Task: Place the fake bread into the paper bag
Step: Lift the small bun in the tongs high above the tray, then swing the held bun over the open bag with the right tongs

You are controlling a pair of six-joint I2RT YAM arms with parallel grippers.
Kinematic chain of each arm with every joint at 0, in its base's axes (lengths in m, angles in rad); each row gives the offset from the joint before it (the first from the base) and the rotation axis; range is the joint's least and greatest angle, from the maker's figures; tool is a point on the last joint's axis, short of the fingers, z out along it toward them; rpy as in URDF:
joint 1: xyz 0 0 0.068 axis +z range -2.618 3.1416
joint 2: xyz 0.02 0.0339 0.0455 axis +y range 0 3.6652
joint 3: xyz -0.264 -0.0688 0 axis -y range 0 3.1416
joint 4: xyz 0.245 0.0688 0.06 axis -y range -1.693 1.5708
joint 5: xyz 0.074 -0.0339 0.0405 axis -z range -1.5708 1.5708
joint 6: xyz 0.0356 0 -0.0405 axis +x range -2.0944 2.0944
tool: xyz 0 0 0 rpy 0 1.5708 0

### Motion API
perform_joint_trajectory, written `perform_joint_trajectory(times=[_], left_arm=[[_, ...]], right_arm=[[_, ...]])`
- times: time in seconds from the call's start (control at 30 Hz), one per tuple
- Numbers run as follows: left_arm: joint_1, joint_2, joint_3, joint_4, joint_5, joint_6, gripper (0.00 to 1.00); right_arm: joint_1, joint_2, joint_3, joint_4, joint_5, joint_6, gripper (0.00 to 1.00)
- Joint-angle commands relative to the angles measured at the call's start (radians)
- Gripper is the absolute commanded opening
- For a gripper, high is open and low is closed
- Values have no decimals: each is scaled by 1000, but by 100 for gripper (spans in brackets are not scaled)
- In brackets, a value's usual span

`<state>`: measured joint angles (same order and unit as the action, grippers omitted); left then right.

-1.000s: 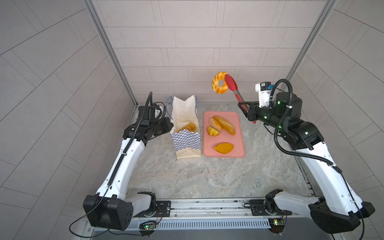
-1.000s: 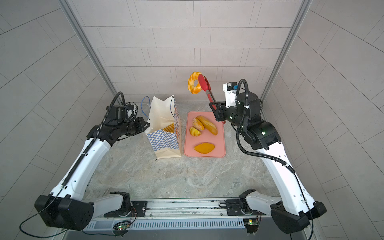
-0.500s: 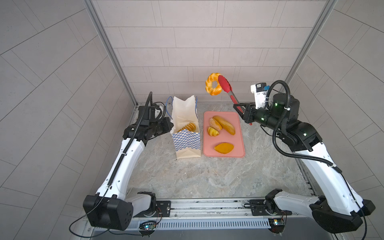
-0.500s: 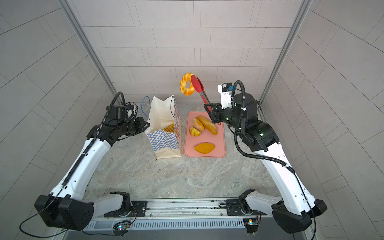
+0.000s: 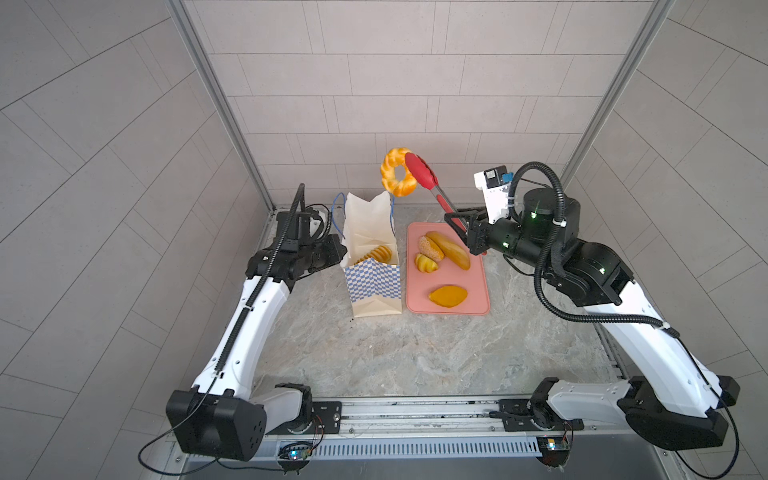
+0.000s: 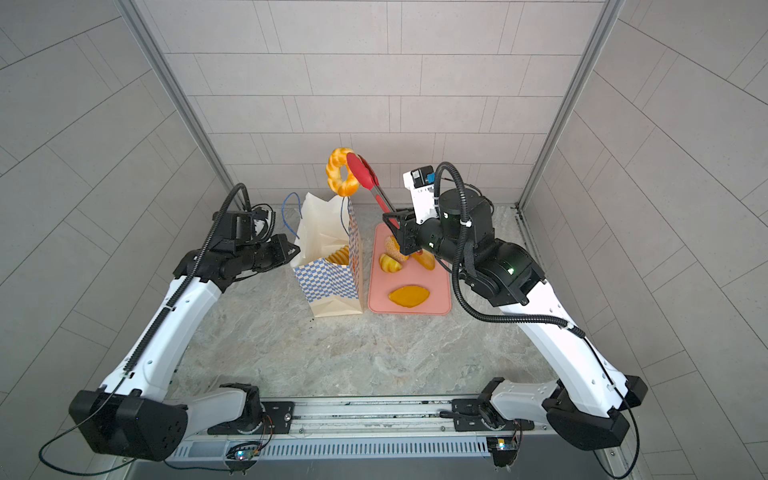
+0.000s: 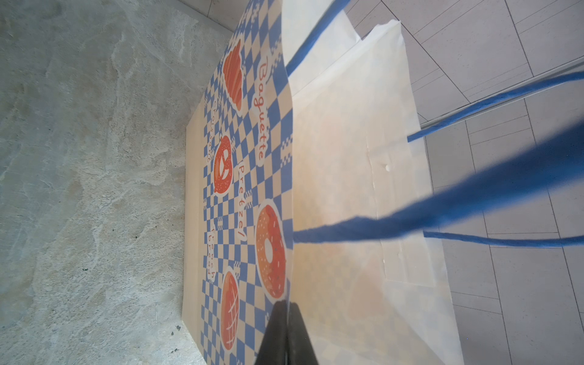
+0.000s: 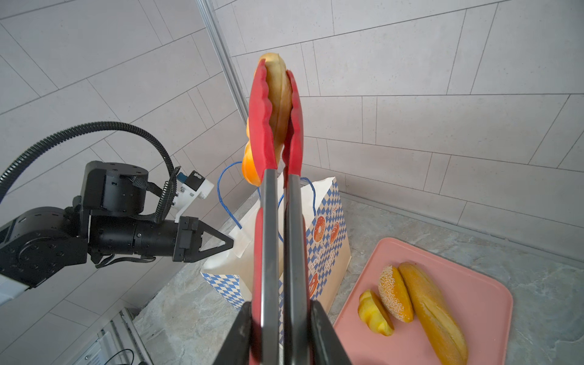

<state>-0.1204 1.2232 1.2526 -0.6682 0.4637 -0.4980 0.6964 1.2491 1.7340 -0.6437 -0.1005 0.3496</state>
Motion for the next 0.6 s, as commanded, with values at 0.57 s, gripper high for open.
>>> perform_joint_trajectory(times=[0.57], left_arm=[[-4,-7,10,7,4,0,0]], right_arm=[[187,85,146,-109,284,-121,25]])
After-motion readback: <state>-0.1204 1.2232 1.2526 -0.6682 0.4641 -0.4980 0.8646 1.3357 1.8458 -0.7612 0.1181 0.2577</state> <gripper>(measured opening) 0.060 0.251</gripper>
